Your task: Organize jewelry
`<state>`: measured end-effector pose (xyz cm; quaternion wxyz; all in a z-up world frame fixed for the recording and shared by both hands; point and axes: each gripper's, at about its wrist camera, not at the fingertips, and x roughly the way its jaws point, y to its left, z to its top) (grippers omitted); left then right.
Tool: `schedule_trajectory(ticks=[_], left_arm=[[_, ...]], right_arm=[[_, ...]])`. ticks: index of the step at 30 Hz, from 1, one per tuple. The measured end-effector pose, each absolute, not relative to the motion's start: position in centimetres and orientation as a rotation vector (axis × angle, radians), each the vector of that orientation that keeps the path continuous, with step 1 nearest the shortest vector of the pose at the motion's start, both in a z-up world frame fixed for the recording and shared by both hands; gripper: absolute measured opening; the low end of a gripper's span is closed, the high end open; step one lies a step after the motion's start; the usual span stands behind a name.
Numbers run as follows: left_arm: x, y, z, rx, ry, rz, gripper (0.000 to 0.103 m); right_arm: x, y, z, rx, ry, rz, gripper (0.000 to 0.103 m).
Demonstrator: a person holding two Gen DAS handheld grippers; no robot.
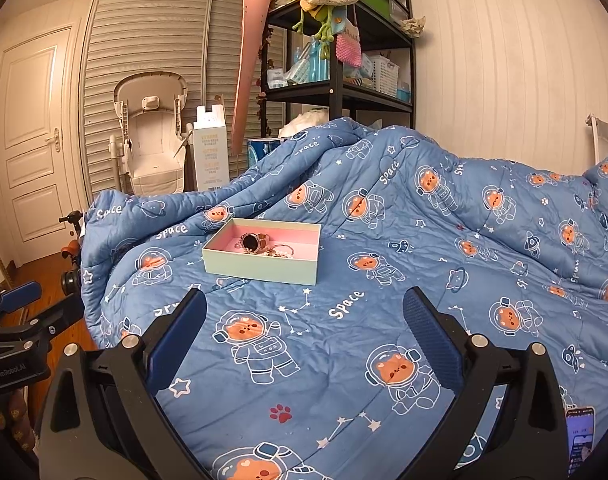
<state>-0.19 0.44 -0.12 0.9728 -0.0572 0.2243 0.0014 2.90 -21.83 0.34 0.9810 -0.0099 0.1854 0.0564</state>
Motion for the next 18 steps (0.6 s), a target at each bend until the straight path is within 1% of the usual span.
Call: schedule_trajectory(ticks=[18], left_arm=[[-0.22, 0.31, -0.11, -0.115, 0.445, -0.002, 0.096]], right_arm=[[3.02, -21.6, 0.44, -0.026, 0.375, 0.12, 0.097]])
